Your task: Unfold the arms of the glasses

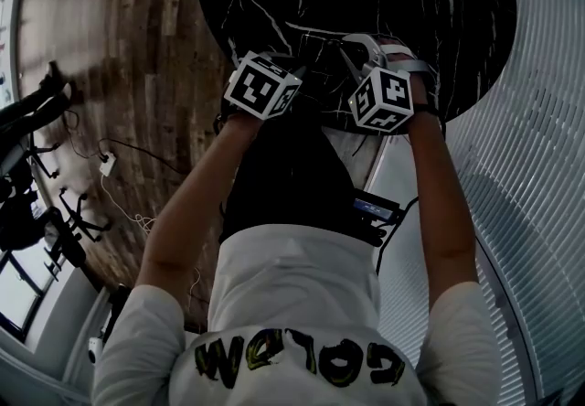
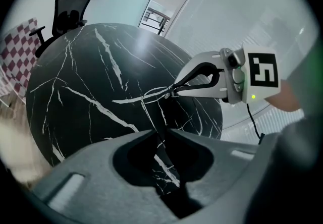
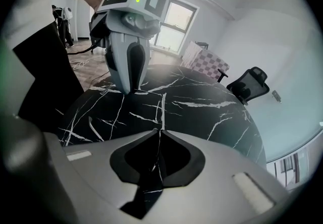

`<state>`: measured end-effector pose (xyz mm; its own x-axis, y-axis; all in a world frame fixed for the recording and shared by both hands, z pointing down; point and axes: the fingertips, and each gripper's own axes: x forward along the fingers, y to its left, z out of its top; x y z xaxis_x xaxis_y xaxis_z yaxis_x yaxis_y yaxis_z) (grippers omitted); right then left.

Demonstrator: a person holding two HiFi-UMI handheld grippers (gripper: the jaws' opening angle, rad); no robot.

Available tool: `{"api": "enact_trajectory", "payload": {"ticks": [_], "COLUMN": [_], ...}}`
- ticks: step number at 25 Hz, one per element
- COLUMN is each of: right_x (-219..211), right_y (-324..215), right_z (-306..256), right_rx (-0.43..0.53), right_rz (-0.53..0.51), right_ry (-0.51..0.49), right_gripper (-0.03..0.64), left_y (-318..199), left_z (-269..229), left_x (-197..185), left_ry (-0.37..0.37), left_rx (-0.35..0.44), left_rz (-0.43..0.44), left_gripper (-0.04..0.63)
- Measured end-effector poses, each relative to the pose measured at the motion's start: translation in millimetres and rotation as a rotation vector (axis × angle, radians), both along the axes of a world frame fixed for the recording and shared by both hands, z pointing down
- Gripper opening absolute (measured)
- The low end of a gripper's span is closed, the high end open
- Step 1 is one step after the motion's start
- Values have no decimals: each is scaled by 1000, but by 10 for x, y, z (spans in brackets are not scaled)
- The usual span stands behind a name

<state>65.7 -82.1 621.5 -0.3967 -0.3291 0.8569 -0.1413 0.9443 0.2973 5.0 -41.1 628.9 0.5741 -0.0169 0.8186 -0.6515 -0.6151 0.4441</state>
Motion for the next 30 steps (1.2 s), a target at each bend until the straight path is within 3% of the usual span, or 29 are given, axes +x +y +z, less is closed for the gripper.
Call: {"api": "enact_trajectory", "payload": {"ticks": [11,17,22,30], "right_x": [37,170,268,214], "right_y": [-27,-62,46,301], "right_z": [-102,-443,-917,-1905], "right_rx": [-19,-9,-2,53], "right_rz": [102,244,382,541], "right_ry": [-62,-153,-258,-502], "right_gripper": [70,64,64,63], "left_y": [-101,-242,-164,89], "left_z": [-51,-263,-727,-1695], "left_x": [6,-129,-204,-47], "left_ry": [23,6,36,170], "left_rx": [61,192,273,366], "left_rz": [-45,-121,-178,-182], "left_gripper": [118,133,133,132]}}
